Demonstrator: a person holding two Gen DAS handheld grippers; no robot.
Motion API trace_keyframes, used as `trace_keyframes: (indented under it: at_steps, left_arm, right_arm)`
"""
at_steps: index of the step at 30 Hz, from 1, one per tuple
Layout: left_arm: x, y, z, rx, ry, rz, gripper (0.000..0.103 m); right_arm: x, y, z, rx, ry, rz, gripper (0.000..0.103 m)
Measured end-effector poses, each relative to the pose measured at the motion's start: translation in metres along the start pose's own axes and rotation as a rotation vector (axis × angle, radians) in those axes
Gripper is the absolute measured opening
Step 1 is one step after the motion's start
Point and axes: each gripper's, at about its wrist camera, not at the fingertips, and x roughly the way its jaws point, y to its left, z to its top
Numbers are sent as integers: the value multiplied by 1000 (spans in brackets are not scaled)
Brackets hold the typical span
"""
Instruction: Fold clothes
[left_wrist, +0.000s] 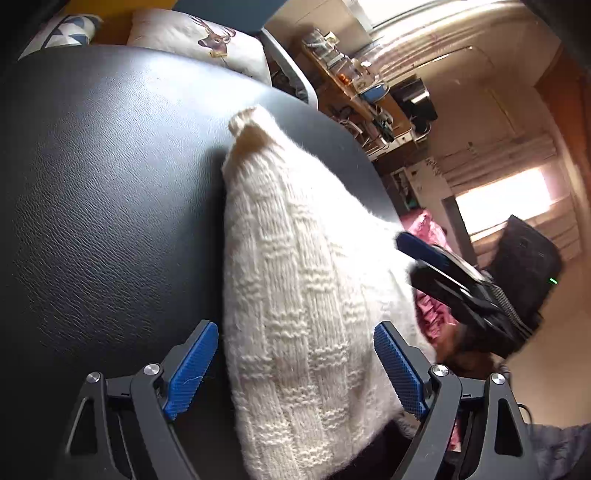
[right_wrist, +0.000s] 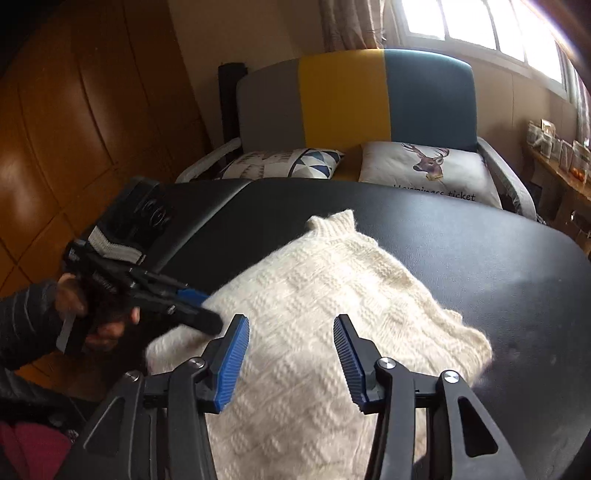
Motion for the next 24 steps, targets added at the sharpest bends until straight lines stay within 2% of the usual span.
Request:
trace_keyframes:
  at_steps: [2,4,9,11,13,16,19,21,22,23,24]
  left_arm:
    - [6,-3,-4,2,8,16,88]
    - [9,-10,-14,40,6,47,95]
    - [16,-27,-37,137,2,124,95]
    - [20,-34,-47,176,1,154,95]
    - [22,-41,-56,213,-1,183,95]
    - [5,-31,-48,137,-26,128,96]
    - [-11,-20,-40,63,-51,74,103]
    - [-17,-14,-32,50,-62,67,103]
    - [-17,-13,-27,45,-65,71,103]
    - [-17,-12,-21,39,-68,74,103]
    - [-15,-11,-15,35,-68,65,103]
  right_arm:
    - [5,6,-20,-14,78,-43,51]
    - [14,4,-49,-15,116,-76,52]
    - [4,3,-63,20,49,-55,54]
    - [-1,3,-66,36,18,-42,65]
    - [-6,3,-70,52,-14,-30,68]
    - [-14,3,-75,76,-60,-12,67]
    - [-42,-24,-77,261,-151,79,67]
    - [-60,-51,-84,419,-210,87,70]
    - [-63,-65,-90,502,-213,103,75]
    - [-63,-79,-96,585,-200,128,85]
    - [-62,-93,-102,667,-186,153,87]
